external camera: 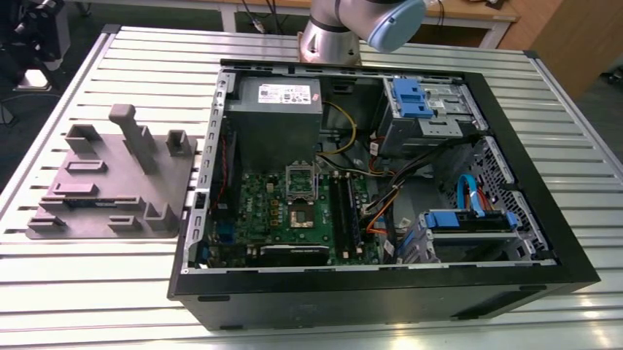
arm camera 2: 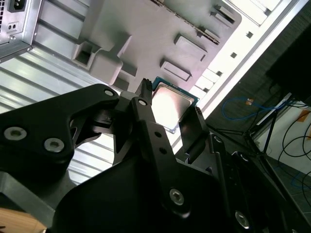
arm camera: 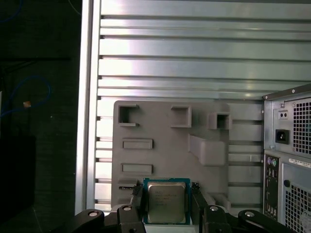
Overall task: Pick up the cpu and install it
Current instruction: 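Pick up the cpu and move it towards the insertion slot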
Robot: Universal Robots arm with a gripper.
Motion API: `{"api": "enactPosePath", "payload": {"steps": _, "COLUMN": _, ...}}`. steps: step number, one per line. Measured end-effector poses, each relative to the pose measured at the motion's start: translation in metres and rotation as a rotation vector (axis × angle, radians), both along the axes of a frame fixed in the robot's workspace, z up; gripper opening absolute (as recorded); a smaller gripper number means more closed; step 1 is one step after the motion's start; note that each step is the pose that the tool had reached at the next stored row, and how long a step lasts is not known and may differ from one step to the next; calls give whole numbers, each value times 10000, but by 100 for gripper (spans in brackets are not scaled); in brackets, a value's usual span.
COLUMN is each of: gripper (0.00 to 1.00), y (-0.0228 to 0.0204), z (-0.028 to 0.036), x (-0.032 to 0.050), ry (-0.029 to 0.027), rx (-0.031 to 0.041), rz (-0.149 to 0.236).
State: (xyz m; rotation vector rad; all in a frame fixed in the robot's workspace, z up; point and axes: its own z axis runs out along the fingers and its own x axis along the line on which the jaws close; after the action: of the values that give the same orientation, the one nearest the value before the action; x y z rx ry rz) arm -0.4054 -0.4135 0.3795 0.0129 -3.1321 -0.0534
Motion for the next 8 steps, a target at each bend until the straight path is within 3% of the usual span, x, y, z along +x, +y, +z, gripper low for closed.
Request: {"api": "enactPosePath", "payload": {"steps": 8, "gripper": 47, "y": 0, "z": 0, "x": 45, "ry": 0, "rx": 0, "rz": 0}}
